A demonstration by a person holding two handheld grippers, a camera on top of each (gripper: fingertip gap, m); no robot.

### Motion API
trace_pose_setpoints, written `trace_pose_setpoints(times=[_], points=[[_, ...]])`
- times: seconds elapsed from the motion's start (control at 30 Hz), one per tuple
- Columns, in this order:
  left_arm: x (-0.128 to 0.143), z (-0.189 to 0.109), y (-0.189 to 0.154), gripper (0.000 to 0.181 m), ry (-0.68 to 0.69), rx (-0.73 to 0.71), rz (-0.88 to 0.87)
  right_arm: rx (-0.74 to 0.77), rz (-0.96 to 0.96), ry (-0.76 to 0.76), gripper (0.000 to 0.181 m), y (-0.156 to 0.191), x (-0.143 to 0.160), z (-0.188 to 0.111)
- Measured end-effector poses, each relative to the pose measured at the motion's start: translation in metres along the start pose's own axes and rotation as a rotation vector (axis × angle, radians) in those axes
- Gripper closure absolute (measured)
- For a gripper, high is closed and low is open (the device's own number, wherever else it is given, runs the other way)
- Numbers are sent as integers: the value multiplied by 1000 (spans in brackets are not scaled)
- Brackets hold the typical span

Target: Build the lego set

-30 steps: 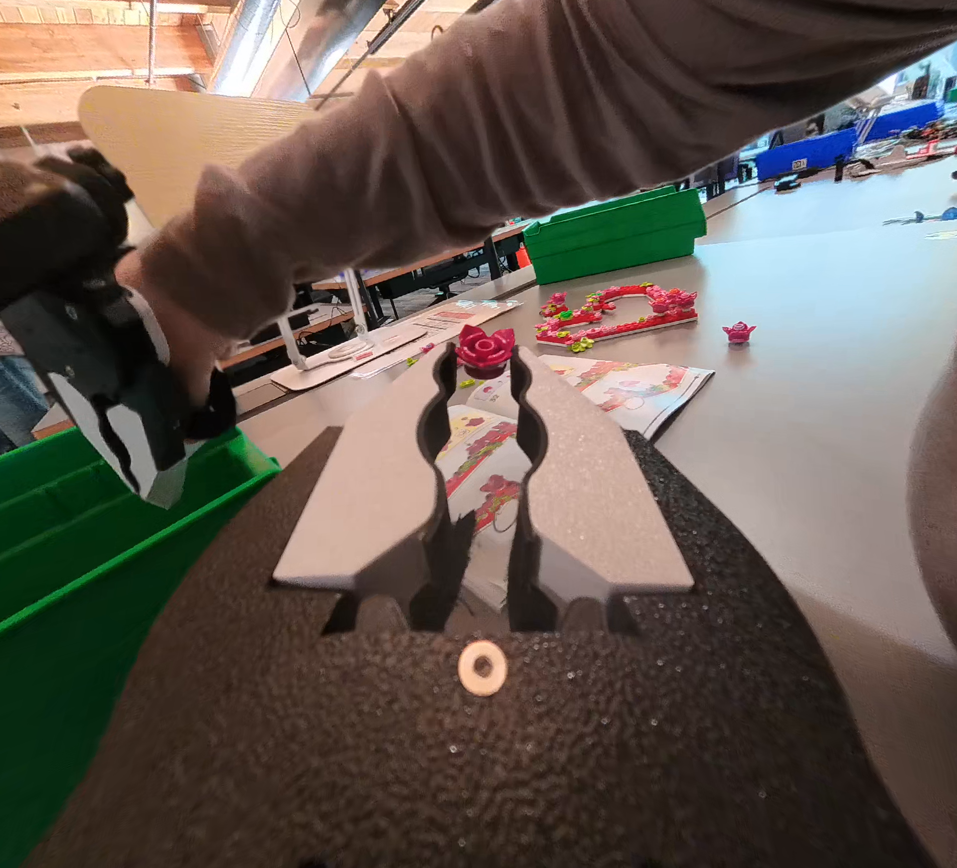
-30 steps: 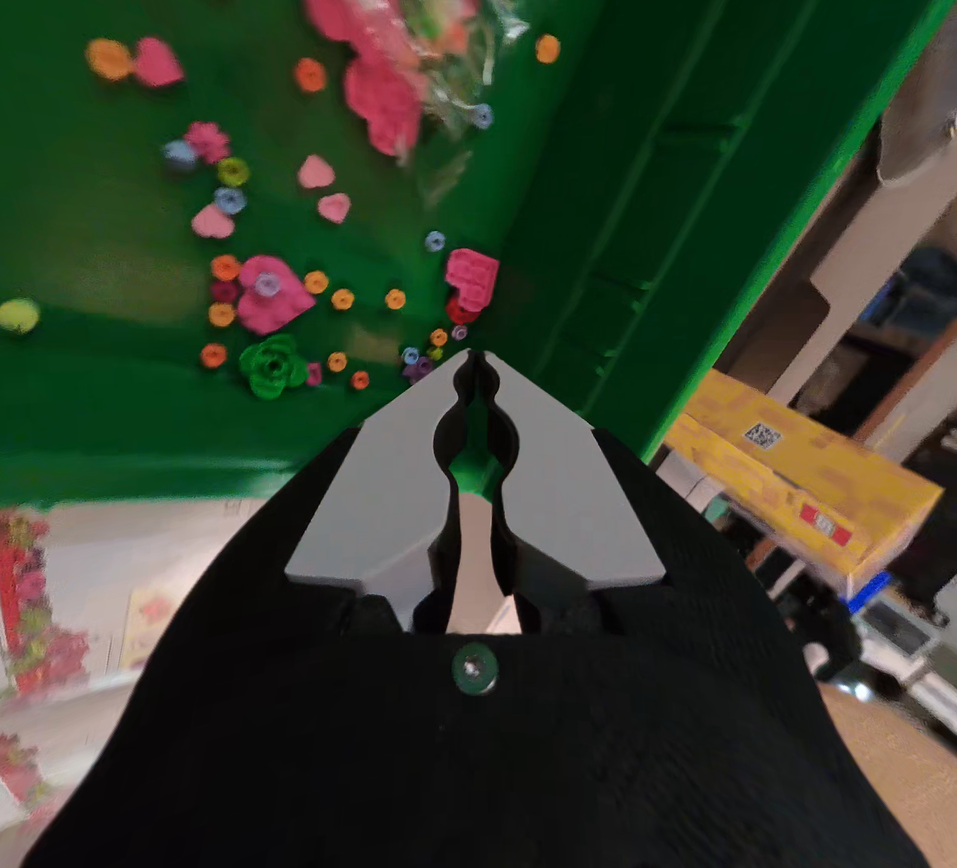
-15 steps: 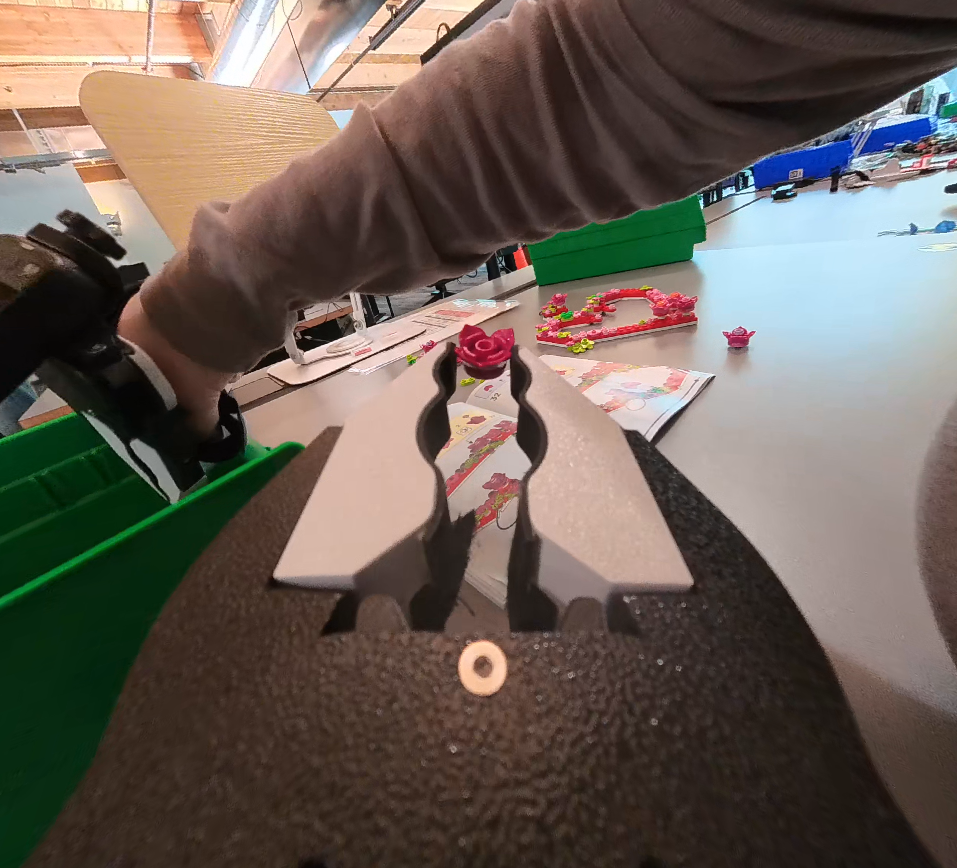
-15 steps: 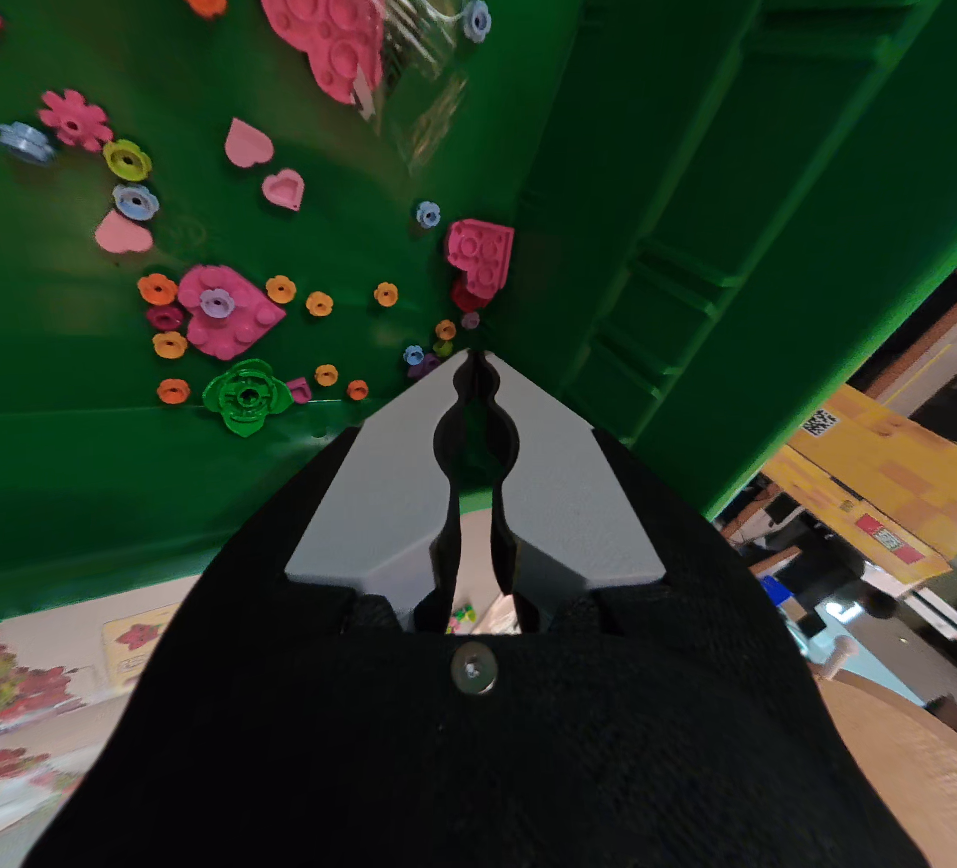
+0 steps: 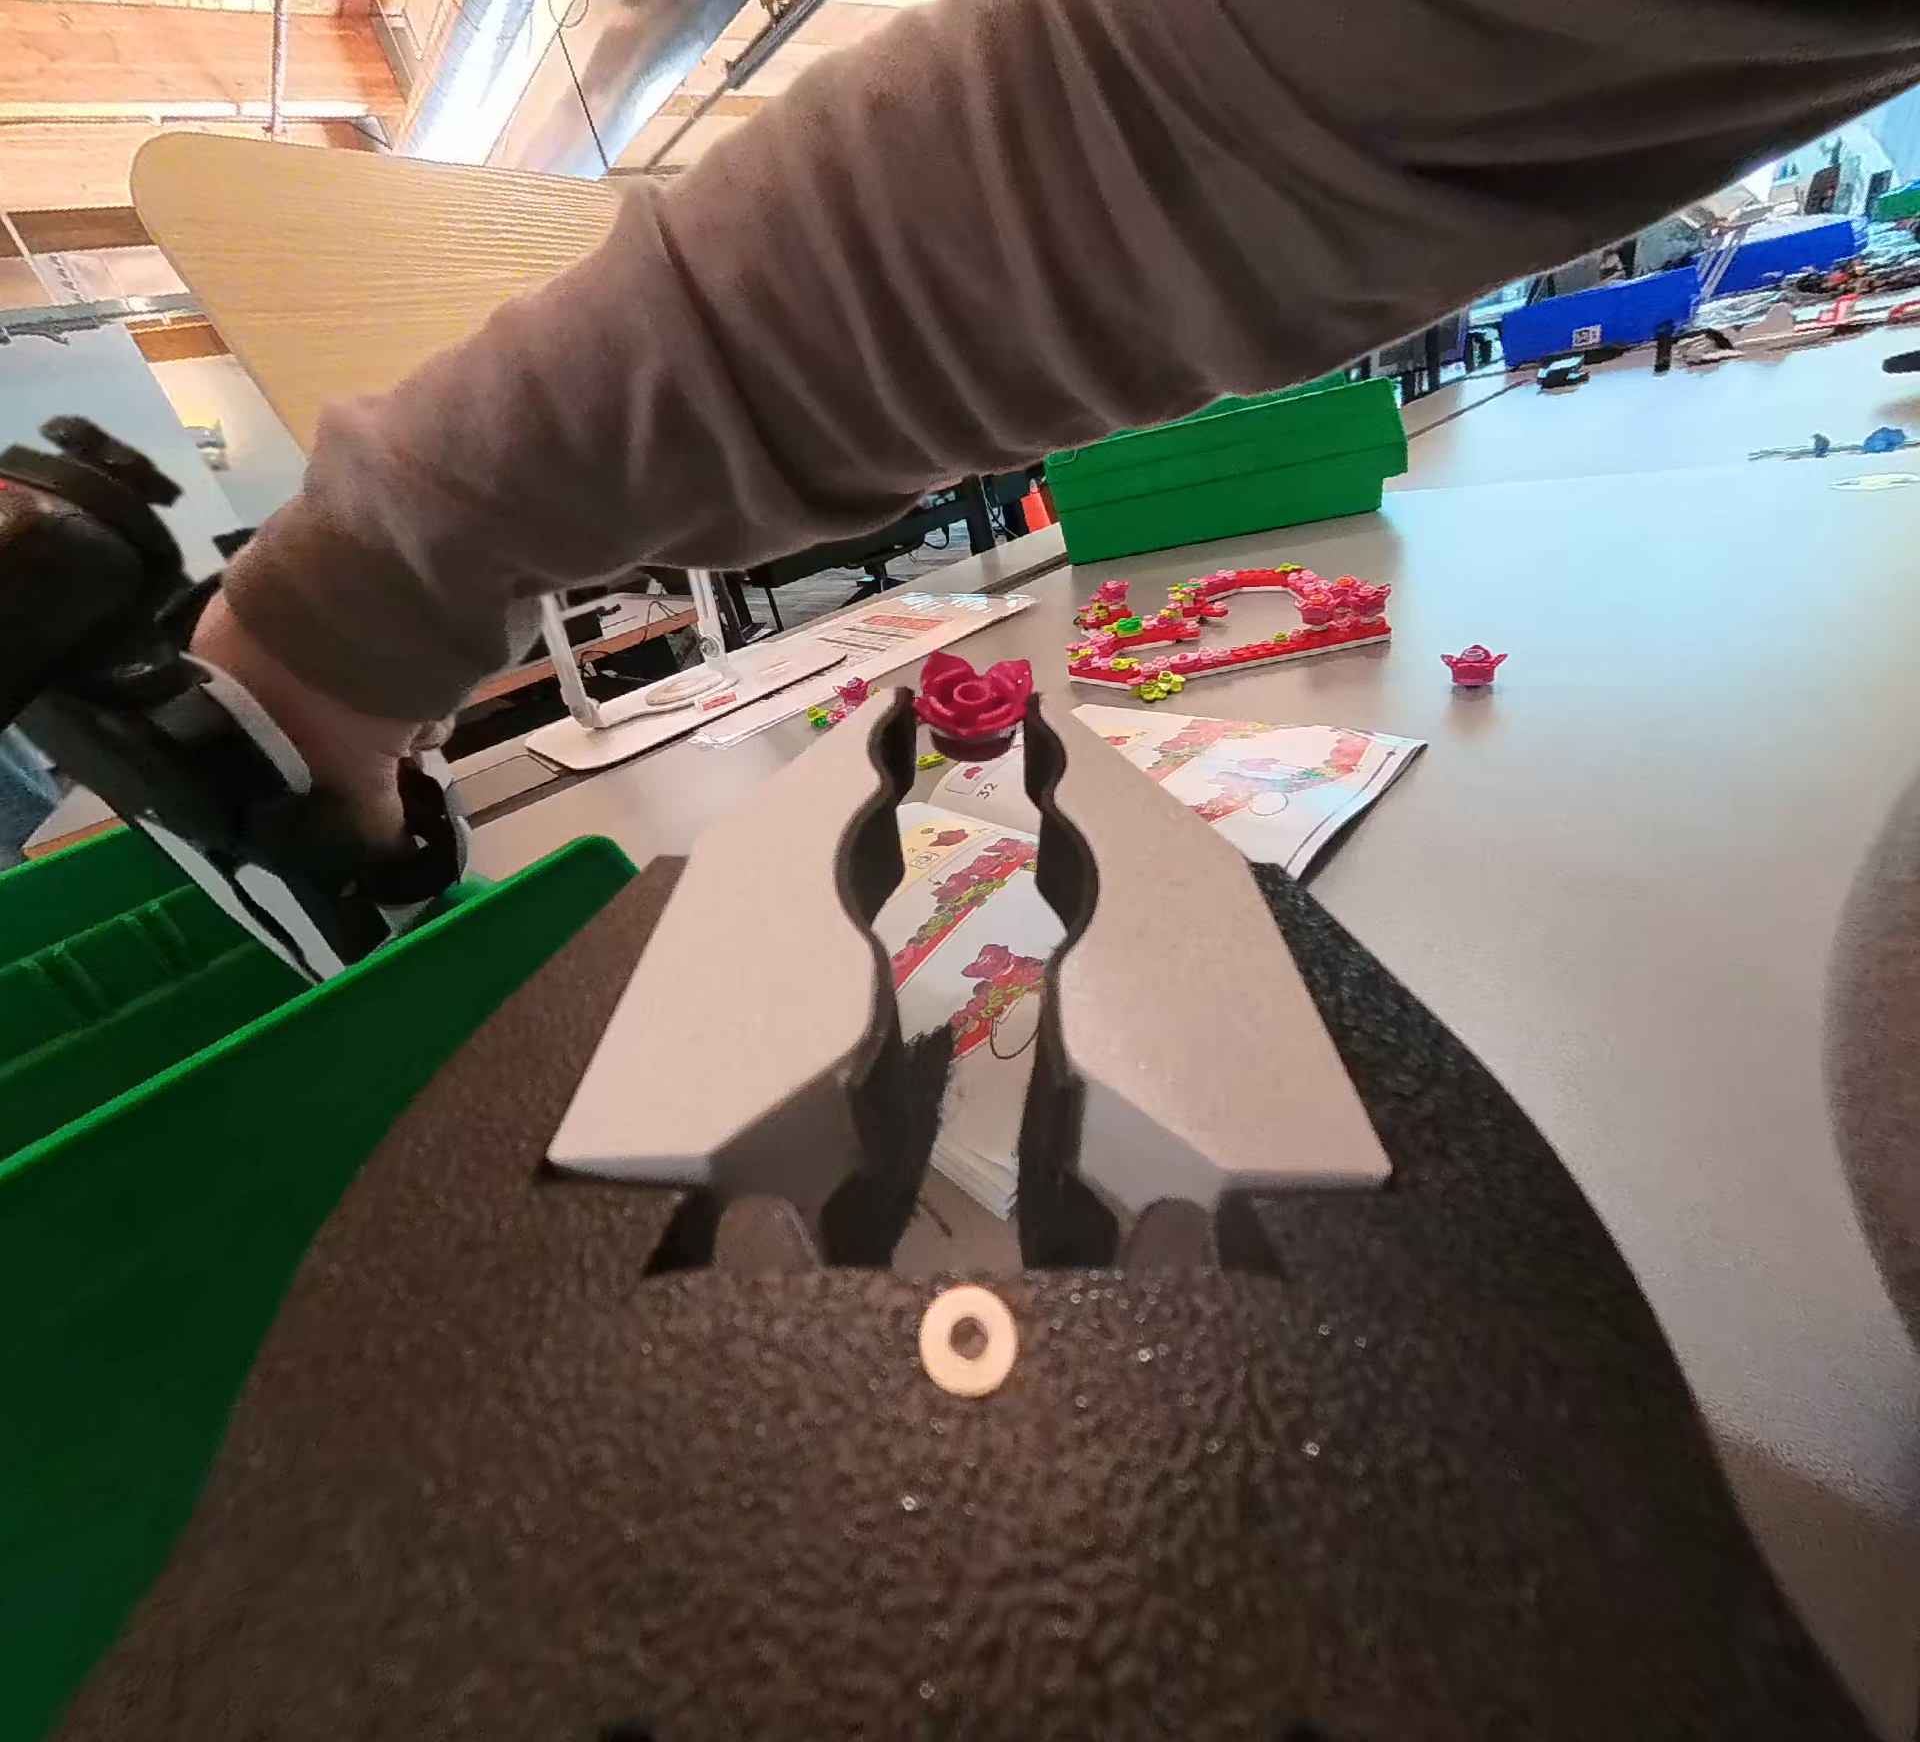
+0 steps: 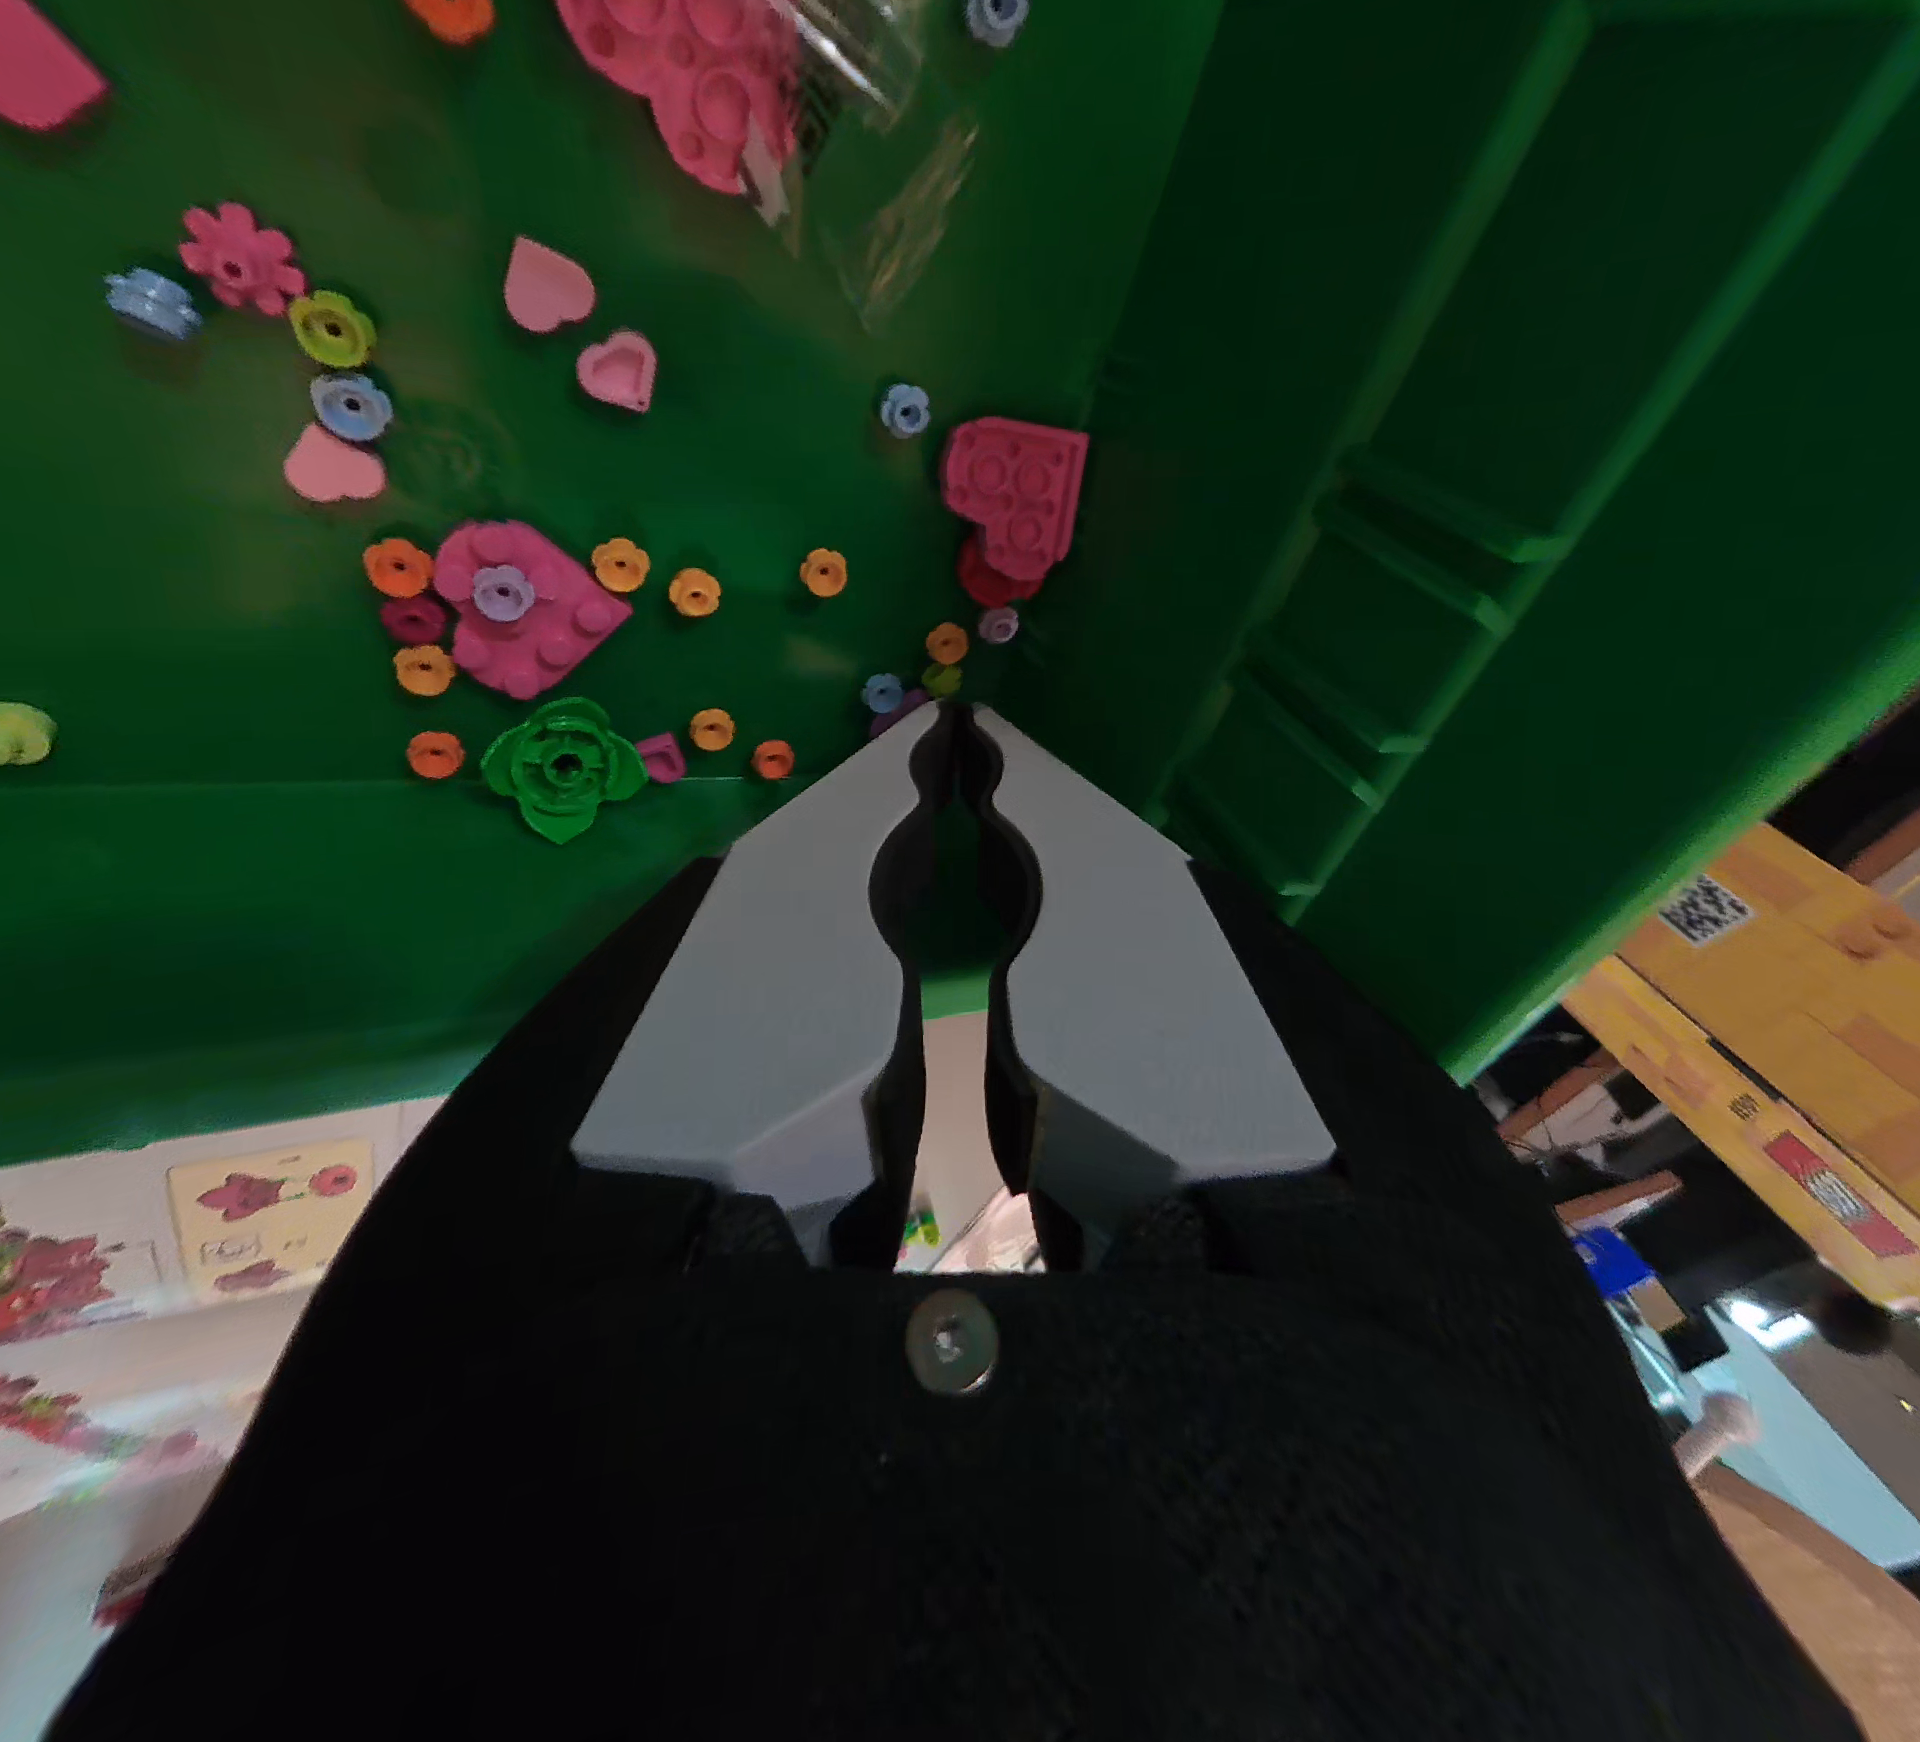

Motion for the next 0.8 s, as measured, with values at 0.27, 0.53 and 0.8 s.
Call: trace_pose_setpoints(times=[0.27,0.53,0.8], points=[[0,0,0,163,1,4,-2,-125,-21,71,181,4,11,-5],[1,0,1,163,3,7,-7,142,53,-25,181,-3,-1,0],[1,0,1,163,4,8,-7,173,16,-20,181,-3,-11,2]])
Point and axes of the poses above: each gripper's, where its closed fingertips meet, z out along the fingers, x out of its underside, y = z × x across the jaws, the point moved 7 cm from there along -z, back along the fingers, and after that the axes turned 6 degrees about y, right-handed, at the moved point
